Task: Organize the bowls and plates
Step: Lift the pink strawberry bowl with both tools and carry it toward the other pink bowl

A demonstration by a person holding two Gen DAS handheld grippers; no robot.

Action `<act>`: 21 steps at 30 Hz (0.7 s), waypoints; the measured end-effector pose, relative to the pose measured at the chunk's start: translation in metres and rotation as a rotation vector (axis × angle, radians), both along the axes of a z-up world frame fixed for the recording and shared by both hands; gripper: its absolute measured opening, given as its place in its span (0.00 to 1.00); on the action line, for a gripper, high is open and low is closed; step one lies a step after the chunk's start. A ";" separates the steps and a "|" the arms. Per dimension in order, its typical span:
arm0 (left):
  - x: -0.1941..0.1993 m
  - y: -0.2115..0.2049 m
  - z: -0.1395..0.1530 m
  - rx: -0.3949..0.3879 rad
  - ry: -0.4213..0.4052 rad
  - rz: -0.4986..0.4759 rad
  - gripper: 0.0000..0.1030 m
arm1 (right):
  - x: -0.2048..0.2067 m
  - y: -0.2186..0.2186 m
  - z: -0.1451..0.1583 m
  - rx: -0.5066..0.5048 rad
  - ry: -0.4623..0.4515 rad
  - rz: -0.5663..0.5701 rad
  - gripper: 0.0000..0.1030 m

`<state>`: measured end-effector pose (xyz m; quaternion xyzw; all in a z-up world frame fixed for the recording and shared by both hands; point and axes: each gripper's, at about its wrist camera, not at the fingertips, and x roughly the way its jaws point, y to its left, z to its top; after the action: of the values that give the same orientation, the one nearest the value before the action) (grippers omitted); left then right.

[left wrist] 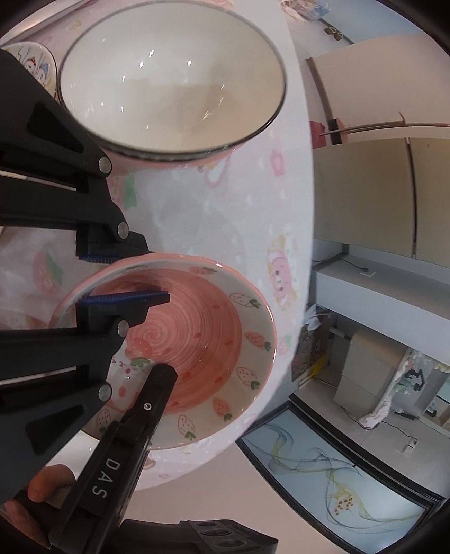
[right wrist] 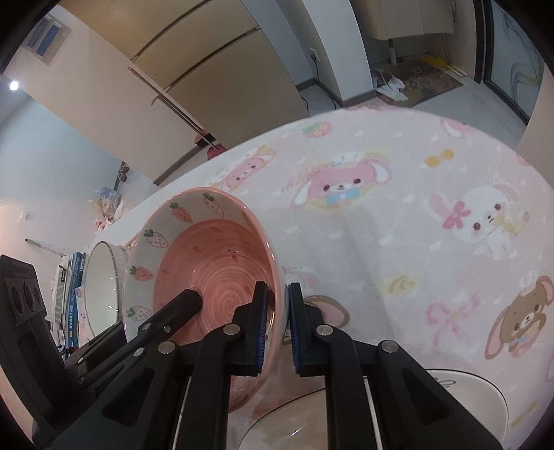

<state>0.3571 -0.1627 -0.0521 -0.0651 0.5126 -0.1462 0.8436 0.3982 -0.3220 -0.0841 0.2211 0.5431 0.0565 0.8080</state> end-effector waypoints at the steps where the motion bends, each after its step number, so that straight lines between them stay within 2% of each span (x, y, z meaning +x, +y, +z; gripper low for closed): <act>1: -0.001 0.001 0.004 -0.006 -0.006 0.001 0.11 | -0.003 0.000 0.004 -0.003 -0.012 0.002 0.12; 7: -0.017 0.007 0.038 -0.009 -0.093 0.012 0.11 | -0.017 0.006 0.041 0.006 -0.106 0.006 0.13; 10: -0.030 0.006 0.059 0.041 -0.156 0.027 0.11 | -0.025 0.013 0.061 -0.011 -0.153 0.012 0.14; 15: -0.046 0.013 0.086 0.023 -0.230 0.032 0.11 | -0.044 0.018 0.097 -0.011 -0.239 0.018 0.14; 21: -0.058 0.019 0.109 0.013 -0.289 0.036 0.11 | -0.058 0.024 0.123 -0.021 -0.298 0.025 0.14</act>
<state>0.2991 -0.1434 0.0573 -0.0470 0.3854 -0.1355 0.9116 0.3405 -0.2976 0.0390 0.1951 0.4204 0.0932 0.8812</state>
